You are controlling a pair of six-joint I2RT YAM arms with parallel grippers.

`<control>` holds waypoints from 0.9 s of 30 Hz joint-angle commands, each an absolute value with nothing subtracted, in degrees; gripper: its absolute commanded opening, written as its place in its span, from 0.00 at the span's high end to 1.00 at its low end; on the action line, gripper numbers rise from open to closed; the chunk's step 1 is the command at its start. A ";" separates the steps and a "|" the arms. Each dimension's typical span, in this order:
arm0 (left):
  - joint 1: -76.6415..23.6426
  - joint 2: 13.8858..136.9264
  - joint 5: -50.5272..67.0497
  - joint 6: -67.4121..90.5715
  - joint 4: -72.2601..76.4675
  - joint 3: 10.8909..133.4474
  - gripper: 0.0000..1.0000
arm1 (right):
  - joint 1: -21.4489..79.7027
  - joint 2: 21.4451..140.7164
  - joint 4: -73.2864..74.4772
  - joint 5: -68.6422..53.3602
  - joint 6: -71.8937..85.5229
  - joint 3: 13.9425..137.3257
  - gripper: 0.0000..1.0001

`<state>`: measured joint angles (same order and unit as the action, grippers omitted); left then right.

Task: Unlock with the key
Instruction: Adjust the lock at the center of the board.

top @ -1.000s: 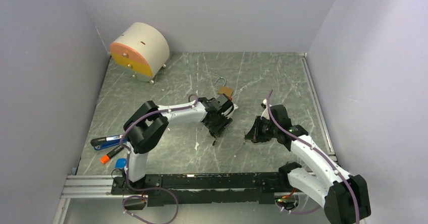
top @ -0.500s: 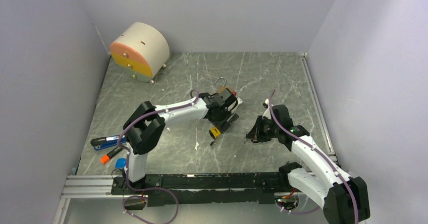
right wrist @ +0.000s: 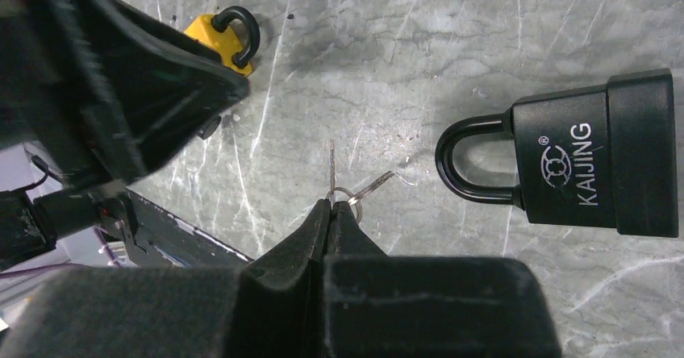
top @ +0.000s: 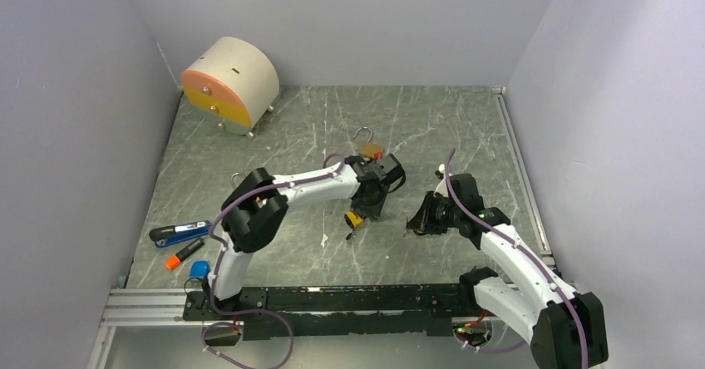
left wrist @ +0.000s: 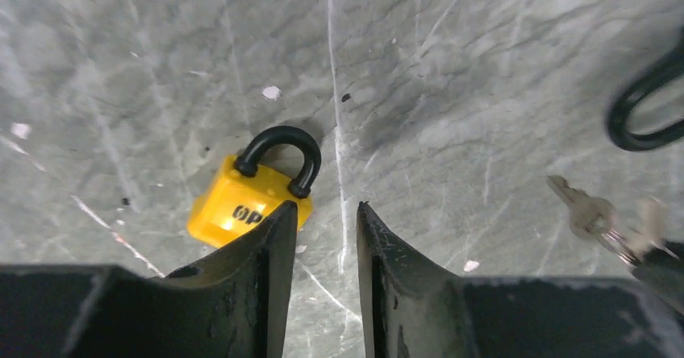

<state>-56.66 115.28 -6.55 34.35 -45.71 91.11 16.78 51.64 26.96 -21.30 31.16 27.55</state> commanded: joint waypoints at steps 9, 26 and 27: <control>-57.48 120.41 -13.11 43.63 -50.71 95.99 0.65 | 15.97 49.77 26.88 -22.26 31.07 26.68 1.00; -57.33 117.33 -20.00 48.43 -48.13 96.11 0.53 | 15.89 48.19 27.24 -22.85 31.34 26.15 1.00; -57.19 117.21 -20.91 49.08 -48.61 96.15 0.53 | 15.83 48.10 27.25 -22.87 31.25 26.11 1.00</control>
<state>-57.49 120.18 -15.75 45.89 -48.49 94.26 16.14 49.34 27.16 -21.67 31.14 26.52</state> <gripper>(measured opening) 0.473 0.008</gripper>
